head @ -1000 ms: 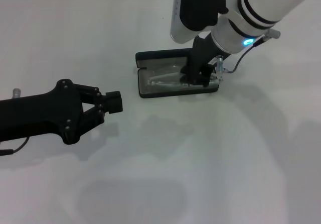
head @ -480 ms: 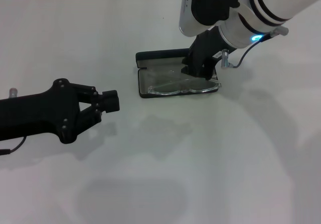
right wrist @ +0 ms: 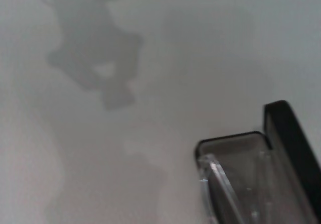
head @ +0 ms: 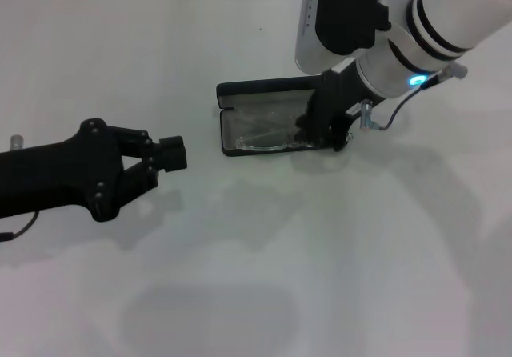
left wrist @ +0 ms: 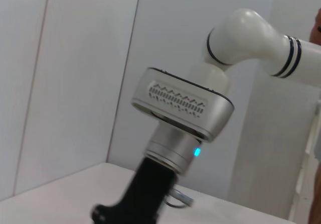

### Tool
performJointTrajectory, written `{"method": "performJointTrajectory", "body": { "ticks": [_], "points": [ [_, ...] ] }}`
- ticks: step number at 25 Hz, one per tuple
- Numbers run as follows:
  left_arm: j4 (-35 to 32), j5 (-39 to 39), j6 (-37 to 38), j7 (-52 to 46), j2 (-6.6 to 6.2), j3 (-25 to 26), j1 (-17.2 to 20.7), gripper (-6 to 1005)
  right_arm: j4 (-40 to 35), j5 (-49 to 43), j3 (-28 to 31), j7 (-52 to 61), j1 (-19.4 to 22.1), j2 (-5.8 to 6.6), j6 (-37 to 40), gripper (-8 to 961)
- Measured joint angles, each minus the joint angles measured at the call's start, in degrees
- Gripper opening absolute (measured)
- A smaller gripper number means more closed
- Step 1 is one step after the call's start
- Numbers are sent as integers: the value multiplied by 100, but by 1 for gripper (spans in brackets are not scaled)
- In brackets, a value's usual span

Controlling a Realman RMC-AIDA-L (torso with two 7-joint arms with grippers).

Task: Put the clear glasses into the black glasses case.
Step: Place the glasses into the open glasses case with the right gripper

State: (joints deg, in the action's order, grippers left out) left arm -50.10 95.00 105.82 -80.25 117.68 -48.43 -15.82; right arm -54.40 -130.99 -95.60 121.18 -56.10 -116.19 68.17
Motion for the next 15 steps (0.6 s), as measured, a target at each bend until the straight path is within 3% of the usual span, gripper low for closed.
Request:
{"method": "performJointTrajectory", "body": {
  "ticks": [6, 15],
  "points": [
    [11, 17, 0, 0, 15, 82, -61, 82, 387, 222, 343, -35, -80, 8, 198, 151],
    [38, 36, 0, 0, 43, 88, -147, 82, 1197, 415, 223, -81, -426, -1, 15, 150]
  ]
}}
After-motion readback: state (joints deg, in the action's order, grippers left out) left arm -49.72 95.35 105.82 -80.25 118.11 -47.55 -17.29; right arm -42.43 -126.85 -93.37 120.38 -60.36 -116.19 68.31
